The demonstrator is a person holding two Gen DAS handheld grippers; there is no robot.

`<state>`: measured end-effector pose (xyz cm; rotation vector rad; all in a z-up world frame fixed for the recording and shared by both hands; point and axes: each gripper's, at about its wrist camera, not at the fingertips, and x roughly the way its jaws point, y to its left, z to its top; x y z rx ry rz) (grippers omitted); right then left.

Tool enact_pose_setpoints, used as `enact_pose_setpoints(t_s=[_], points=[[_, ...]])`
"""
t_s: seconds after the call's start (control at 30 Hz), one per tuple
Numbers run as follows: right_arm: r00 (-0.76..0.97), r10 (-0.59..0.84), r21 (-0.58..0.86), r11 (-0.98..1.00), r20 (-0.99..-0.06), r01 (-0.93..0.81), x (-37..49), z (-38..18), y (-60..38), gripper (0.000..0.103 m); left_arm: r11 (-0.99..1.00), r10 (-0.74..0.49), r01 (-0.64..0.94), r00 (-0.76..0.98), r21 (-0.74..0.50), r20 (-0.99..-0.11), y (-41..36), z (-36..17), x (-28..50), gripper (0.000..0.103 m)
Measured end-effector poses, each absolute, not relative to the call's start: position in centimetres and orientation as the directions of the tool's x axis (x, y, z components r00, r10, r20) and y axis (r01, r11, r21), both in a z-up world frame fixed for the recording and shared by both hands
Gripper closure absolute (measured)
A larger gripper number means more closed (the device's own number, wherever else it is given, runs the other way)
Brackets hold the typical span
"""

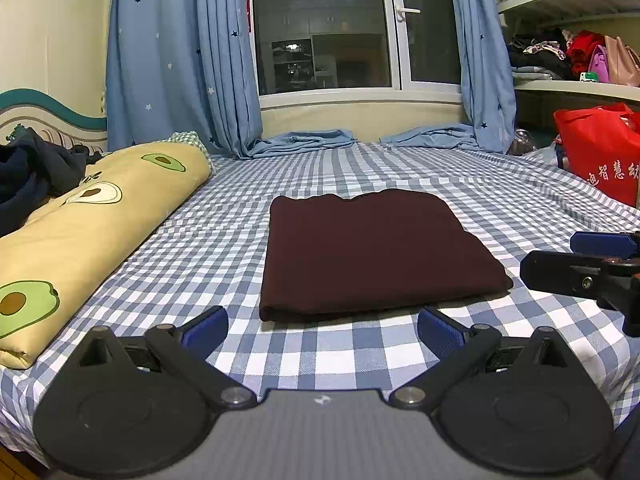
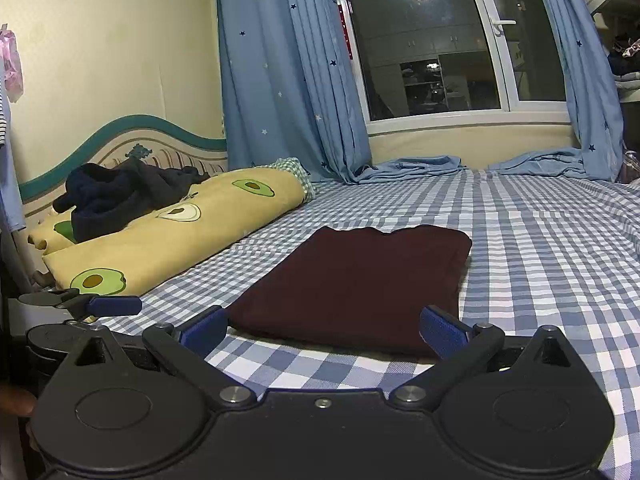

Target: Fold small clothes

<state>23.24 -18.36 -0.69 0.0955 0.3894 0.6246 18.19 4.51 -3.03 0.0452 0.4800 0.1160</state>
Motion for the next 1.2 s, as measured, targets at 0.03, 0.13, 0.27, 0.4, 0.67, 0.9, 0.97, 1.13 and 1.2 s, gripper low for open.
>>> enact_pose_setpoints(t_s=[0.03, 0.13, 0.27, 0.4, 0.67, 0.9, 0.97, 1.13, 1.2], points=[[0.741, 0.587, 0.204, 0.809, -0.325, -0.551, 23.26, -0.68, -18.36, 0.001, 0.993, 0.121, -0.101, 0.880, 0.069, -0.459, 4.53, -3.03, 18.21, 0.001], [0.742, 0.586, 0.203, 0.810, -0.326, -0.550, 23.24, -0.66, -18.37, 0.001, 0.993, 0.121, -0.101, 0.880, 0.068, -0.459, 4.47, -3.04, 18.23, 0.001], [0.742, 0.587, 0.204, 0.809, -0.325, -0.551, 23.26, -0.67, -18.39, 0.001, 0.993, 0.118, -0.100, 0.880, 0.063, -0.461, 4.50, -3.01, 18.29, 0.001], [0.742, 0.587, 0.203, 0.809, -0.325, -0.551, 23.24, -0.68, -18.36, 0.001, 0.993, 0.119, -0.098, 0.881, 0.070, -0.458, 4.45, -2.97, 18.28, 0.001], [0.742, 0.587, 0.203, 0.809, -0.324, -0.552, 23.20, -0.63, -18.32, 0.001, 0.993, 0.114, -0.095, 0.882, 0.066, -0.456, 4.39, -2.79, 18.25, 0.001], [0.742, 0.587, 0.205, 0.809, -0.323, -0.550, 23.15, -0.54, -18.26, 0.001, 0.993, 0.113, -0.089, 0.885, 0.073, -0.452, 4.21, -2.70, 18.17, 0.001], [0.742, 0.587, 0.205, 0.809, -0.324, -0.551, 23.15, -0.56, -18.27, 0.001, 0.993, 0.112, -0.089, 0.885, 0.072, -0.452, 4.24, -2.67, 18.19, 0.001], [0.742, 0.587, 0.204, 0.809, -0.324, -0.551, 23.08, -0.49, -18.16, 0.001, 0.994, 0.111, -0.090, 0.883, 0.067, -0.457, 4.33, -2.78, 18.19, 0.001], [0.743, 0.586, 0.204, 0.810, -0.324, -0.550, 23.07, -0.50, -18.18, 0.001, 0.994, 0.112, -0.092, 0.882, 0.067, -0.457, 4.33, -2.81, 18.14, 0.001]])
